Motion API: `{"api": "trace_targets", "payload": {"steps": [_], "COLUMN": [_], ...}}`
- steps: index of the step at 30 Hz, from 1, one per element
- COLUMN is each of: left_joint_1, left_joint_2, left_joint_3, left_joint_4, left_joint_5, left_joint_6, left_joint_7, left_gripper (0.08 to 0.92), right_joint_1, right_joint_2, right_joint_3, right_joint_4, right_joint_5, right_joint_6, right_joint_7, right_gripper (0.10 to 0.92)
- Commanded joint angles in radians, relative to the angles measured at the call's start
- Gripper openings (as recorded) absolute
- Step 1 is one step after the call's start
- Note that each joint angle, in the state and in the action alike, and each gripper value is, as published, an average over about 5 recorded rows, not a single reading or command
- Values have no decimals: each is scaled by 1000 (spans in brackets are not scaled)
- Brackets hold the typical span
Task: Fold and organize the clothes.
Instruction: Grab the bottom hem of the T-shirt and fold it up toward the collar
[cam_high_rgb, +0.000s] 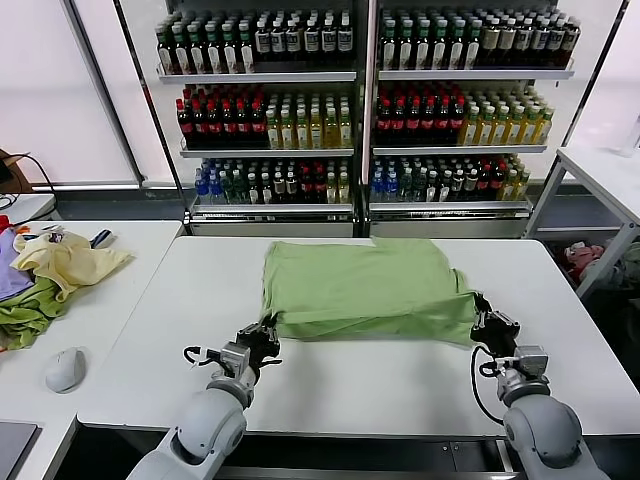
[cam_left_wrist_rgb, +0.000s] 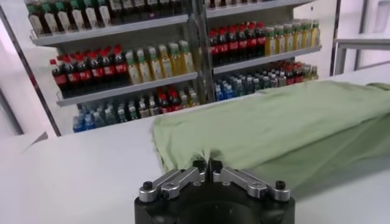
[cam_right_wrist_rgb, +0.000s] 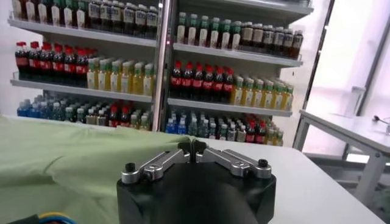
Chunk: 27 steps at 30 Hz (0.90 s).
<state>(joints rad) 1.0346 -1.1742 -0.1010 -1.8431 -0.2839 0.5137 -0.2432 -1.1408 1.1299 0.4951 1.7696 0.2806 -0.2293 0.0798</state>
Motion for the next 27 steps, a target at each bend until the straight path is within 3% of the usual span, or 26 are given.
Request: {"api": "trace_targets", "payload": {"steps": [1, 12, 19, 27], "left_joint_1": [-86, -116, -63, 17], "left_joint_2": [-15, -31, -32, -18], "left_joint_3": [32, 50, 30, -11], "left_joint_4": [131, 185, 119, 41], "left_joint_5": [64, 130, 139, 107], "left_joint_6": [3, 2, 14, 17], "left_joint_7": [-9, -15, -30, -41], "left_gripper": [106, 106, 146, 377], "right_joint_1": [69, 85, 28, -76], "right_joint_2": [0, 28, 31, 26], "right_joint_3": [-43, -77, -42, 67], "right_joint_4": [-77, -105, -53, 54], "right_joint_5": [-27, -63, -70, 23], "right_joint_6": [0, -11, -43, -65], "right_joint_7": [1, -2, -22, -12], "right_gripper": [118, 126, 296, 520]}}
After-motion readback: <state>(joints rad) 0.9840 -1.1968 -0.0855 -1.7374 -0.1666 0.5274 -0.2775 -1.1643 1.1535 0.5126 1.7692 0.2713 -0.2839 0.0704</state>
